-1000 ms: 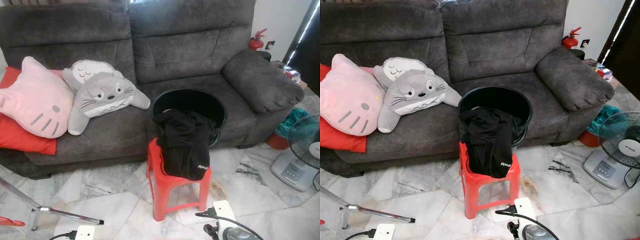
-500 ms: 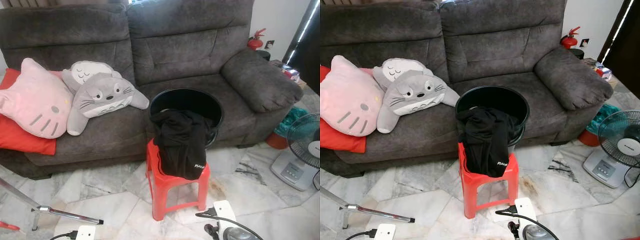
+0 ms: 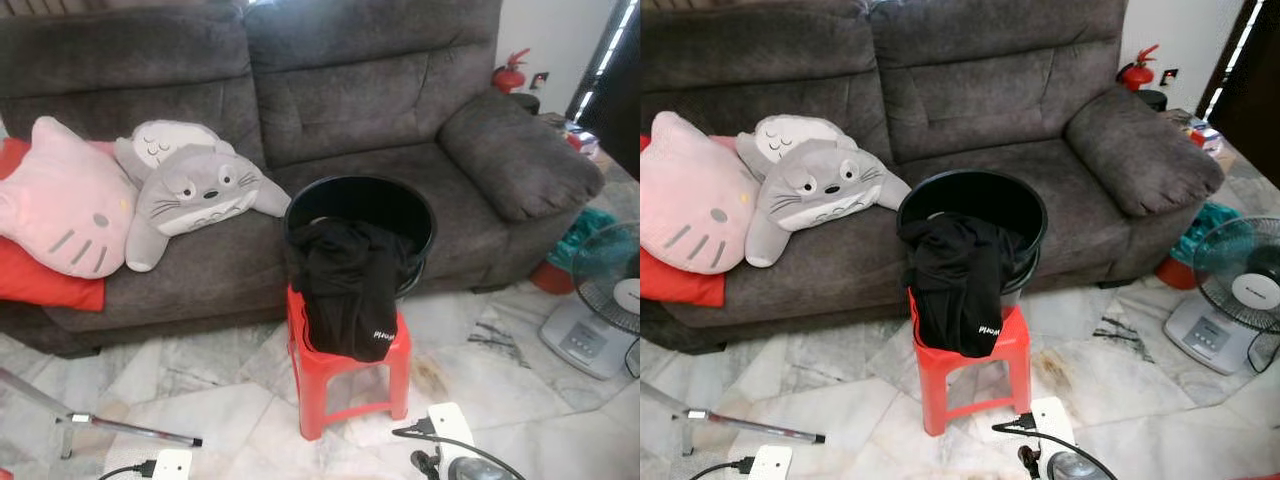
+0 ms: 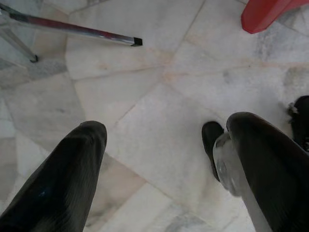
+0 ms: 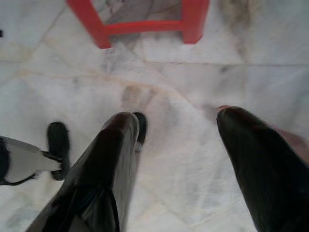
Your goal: Hang hanger
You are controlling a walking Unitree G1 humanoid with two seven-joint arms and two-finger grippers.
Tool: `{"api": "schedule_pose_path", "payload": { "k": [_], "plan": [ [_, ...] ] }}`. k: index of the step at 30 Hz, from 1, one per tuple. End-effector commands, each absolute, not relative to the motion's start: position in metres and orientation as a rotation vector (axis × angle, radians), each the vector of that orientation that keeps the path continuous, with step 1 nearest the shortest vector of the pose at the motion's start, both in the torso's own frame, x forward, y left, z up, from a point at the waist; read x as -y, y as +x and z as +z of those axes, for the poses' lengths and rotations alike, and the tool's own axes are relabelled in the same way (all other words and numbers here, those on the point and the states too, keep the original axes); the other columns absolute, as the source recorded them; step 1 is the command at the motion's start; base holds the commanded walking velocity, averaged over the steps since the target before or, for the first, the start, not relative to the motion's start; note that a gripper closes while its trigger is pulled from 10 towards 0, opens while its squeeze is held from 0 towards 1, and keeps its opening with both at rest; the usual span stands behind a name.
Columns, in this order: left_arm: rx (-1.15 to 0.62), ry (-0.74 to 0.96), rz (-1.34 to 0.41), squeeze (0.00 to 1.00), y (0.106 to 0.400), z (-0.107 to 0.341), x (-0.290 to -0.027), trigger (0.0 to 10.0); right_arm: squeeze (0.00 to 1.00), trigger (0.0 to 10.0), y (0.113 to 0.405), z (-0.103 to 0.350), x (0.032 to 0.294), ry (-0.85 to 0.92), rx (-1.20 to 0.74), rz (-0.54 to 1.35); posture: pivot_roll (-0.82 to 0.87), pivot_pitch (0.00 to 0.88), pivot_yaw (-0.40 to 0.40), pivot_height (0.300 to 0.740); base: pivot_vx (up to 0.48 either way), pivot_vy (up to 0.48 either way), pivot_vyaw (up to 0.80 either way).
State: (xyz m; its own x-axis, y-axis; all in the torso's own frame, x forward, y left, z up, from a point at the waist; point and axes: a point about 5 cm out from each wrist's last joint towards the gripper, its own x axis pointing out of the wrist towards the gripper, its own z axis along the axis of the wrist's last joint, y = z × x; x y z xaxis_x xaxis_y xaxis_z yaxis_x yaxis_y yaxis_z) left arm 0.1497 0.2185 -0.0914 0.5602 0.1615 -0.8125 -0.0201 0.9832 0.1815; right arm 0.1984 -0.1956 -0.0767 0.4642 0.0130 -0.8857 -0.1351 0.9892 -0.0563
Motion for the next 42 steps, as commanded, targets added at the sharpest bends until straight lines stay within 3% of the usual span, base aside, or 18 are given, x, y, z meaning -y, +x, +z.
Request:
{"api": "schedule_pose_path", "payload": {
  "k": [1, 16, 28, 30, 37, 38, 40, 41, 42],
  "plan": [
    [-1.004, 0.175, 0.102, 0.0, 0.139, -0.094, -0.223, 10.0, 0.0, 10.0, 0.195, -0.079, 0.193, -0.124, -1.09, 0.097, -0.11, 0.0, 0.065, 0.74, 0.0, -0.274, 0.0],
    [-0.987, 0.167, 0.112, 0.0, 0.141, -0.094, -0.221, 10.0, 0.0, 10.0, 0.197, -0.078, 0.194, -0.129, -1.048, 0.062, -0.12, 0.0, 0.064, 0.74, 0.0, -0.036, 0.0],
    [-0.97, 0.175, 0.102, 0.0, 0.144, -0.092, -0.221, 10.0, 0.0, 10.0, 0.222, -0.057, 0.185, -0.181, -0.695, 0.099, -0.14, 0.0, 0.067, 0.74, 0.0, 0.0, 0.0],
    [-0.972, 0.176, 0.105, 0.0, 0.144, -0.092, -0.222, 10.0, 0.0, 10.0, 0.233, -0.042, 0.179, -0.188, -0.561, 0.139, -0.14, 0.0, 0.066, 0.74, 0.0, 0.0, 0.0],
    [-0.983, 0.18, 0.106, 0.0, 0.142, -0.093, -0.222, 10.0, 0.0, 10.0, 0.229, -0.023, 0.181, -0.144, -0.375, 0.178, -0.15, 0.0, 0.066, 0.74, 0.0, 0.0, 0.0],
    [-0.983, 0.181, 0.106, 0.0, 0.142, -0.093, -0.222, 10.0, 0.07, 10.0, 0.226, -0.021, 0.182, -0.149, -0.351, 0.189, -0.16, 0.0, 0.066, 0.74, 0.0, 0.0, 0.0],
    [-0.982, 0.183, 0.105, 0.0, 0.142, -0.093, -0.222, 10.0, 0.07, 10.0, 0.222, -0.016, 0.183, -0.144, -0.304, 0.222, -0.16, 0.0, 0.066, 0.74, 0.0, 0.0, 0.0],
    [-0.981, 0.184, 0.104, 0.0, 0.142, -0.093, -0.222, 10.0, 0.2, 10.0, 0.22, -0.011, 0.183, -0.13, -0.276, 0.248, -0.16, 0.0, 0.066, 0.74, 0.0, 0.0, 0.0],
    [-0.979, 0.185, 0.104, 0.0, 0.143, -0.093, -0.222, 10.0, 0.23, 10.0, 0.218, -0.005, 0.18, -0.108, -0.245, 0.286, -0.16, 0.0, 0.066, 0.74, 0.0, 0.0, 0.0]
  ]
}}
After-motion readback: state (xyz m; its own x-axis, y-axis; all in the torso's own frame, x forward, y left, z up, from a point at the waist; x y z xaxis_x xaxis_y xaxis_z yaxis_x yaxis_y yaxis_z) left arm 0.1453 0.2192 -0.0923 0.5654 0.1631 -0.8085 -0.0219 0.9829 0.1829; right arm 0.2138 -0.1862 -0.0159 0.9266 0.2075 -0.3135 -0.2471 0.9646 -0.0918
